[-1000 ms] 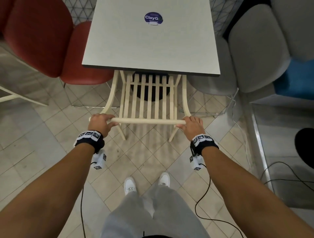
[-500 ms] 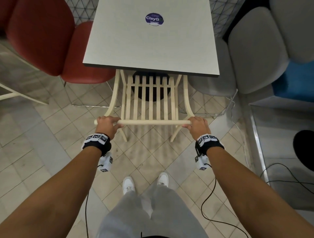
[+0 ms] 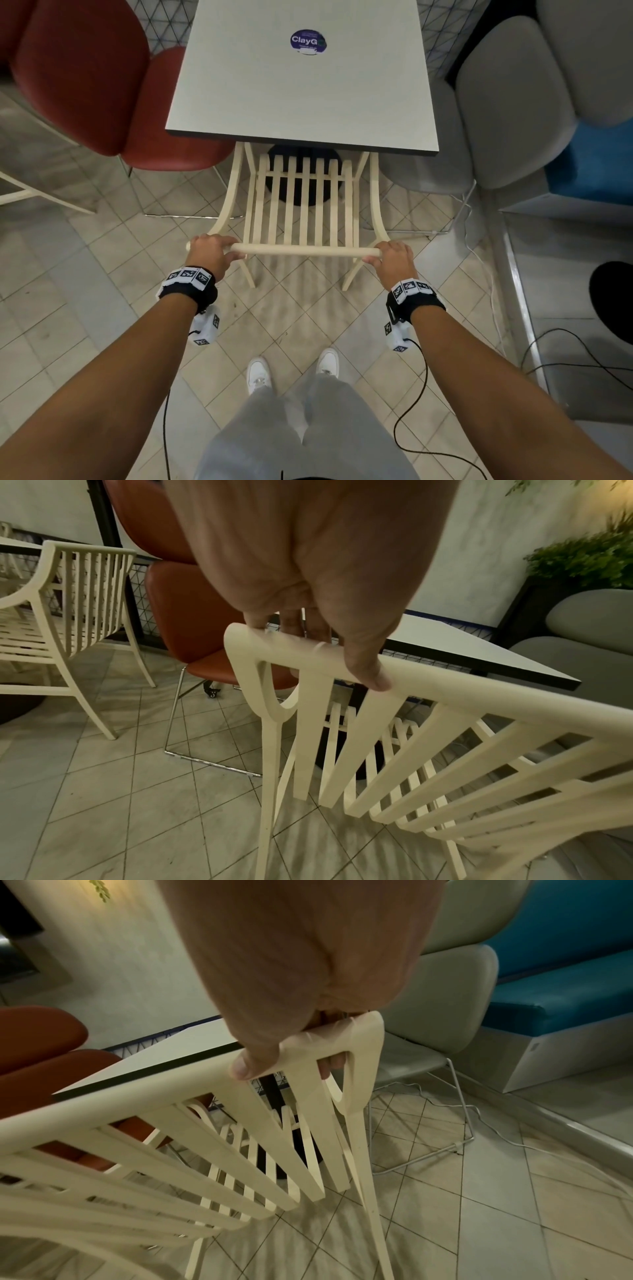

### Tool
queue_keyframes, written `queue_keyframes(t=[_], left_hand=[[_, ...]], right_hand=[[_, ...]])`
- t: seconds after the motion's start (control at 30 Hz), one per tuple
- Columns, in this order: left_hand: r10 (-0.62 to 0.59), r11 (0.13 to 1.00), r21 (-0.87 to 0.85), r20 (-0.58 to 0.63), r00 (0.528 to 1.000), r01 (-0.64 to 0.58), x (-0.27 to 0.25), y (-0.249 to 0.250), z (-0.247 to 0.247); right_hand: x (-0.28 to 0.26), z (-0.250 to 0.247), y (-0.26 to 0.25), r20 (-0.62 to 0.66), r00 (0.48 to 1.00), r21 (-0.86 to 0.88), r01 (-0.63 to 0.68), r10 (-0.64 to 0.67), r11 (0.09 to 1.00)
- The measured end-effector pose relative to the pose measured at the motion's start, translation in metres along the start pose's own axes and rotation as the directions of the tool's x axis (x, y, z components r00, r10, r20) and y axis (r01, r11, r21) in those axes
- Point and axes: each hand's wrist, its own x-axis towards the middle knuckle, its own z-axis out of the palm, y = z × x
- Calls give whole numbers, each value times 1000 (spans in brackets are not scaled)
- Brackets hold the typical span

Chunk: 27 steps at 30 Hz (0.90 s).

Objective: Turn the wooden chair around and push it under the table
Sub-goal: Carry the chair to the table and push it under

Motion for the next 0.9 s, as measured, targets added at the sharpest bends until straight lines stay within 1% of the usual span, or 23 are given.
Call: queue_keyframes(t=[0.2, 0.33, 0.47, 0.63, 0.9], left_hand=[[16, 1000, 12, -1, 1000, -16, -2, -6, -3], [20, 999, 31, -1, 1000, -20, 0, -8, -5], [2, 1000, 22, -1, 1000, -2, 4, -10, -8], [-12, 999, 52, 12, 1000, 11, 6, -10, -5], [16, 999, 47, 3, 1000, -17, 8, -12, -3]], right_hand=[[-6, 8, -2, -36, 999, 6, -7, 7, 1000], [-3, 8, -5, -23, 1000, 21, -9, 10, 1000], [-2, 10, -10, -30, 999, 32, -9, 10, 999], [3, 9, -6, -6, 1000, 25, -3, 3, 1000], [7, 5, -6, -3, 1000, 37, -6, 7, 999]])
